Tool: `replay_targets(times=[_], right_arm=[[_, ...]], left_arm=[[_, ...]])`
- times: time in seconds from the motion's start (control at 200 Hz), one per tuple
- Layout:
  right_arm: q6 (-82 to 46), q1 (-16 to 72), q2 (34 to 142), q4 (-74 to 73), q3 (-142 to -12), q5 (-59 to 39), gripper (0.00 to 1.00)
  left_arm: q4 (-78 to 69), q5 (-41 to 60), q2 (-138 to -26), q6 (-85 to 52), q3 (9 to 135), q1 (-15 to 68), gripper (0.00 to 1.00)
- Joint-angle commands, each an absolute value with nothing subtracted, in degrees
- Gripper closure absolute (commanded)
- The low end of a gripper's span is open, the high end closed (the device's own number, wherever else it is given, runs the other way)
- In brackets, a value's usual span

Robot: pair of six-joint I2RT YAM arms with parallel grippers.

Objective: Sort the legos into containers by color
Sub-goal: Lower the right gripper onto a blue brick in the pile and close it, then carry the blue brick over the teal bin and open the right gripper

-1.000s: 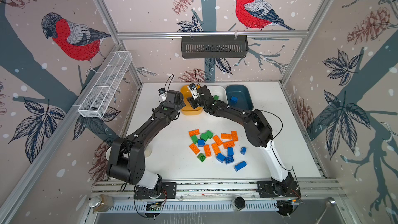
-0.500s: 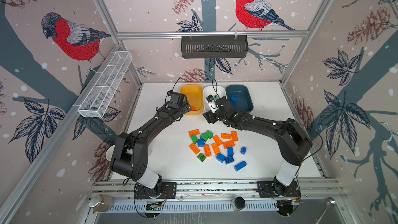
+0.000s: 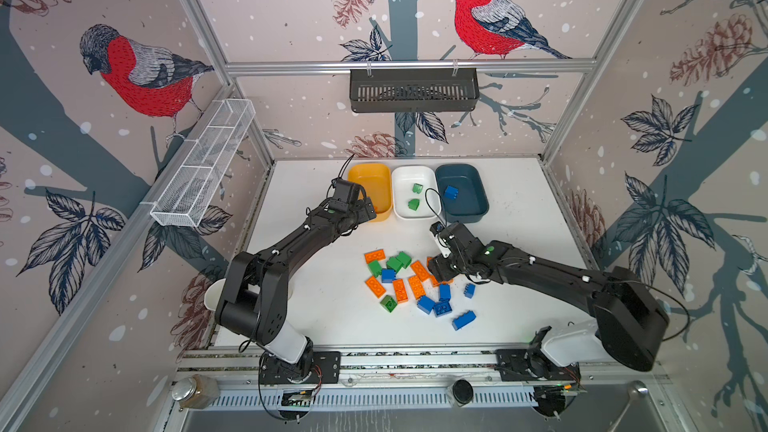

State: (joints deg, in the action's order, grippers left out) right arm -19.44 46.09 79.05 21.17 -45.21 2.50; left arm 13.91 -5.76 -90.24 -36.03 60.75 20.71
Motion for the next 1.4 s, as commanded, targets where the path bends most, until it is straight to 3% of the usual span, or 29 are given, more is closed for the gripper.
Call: replay_targets(times=[0.0, 0.12, 0.27, 0.725, 1.096, 1.396], right_arm=[[-35.88, 46.15, 74.72, 30.96, -41.77, 11.54, 0.22], [-43.52, 46.1, 69.49, 30.4, -36.17, 14.37, 0.21], [-45.99, 45.24, 70.5, 29.17, -34.03, 12.91, 0.23], [-46.08, 45.23, 71.54, 22.78, -30.23, 10.85, 0.57], [-41.91, 45.33, 72.07, 23.26, -31.71, 13.91, 0.75], [-34.55, 42.27, 64.78, 12.94, -34.72, 16.42, 0.8]], left_arm=[[11.84, -3.89, -90.57, -35.86, 61.08, 21.0, 0.03], [11.57, -3.49, -90.92, -35.09, 61.18, 21.08, 0.03], [11.7, -3.35, -91.45, -34.9, 61.37, 21.09, 0.03], [12.22, -3.55, -92.4, -34.98, 62.93, 21.79, 0.03], [10.95, -4.81, -92.39, -32.62, 64.34, 24.35, 0.03], [-5.87, 16.25, -87.36, -23.29, 57.85, 25.98, 0.03]])
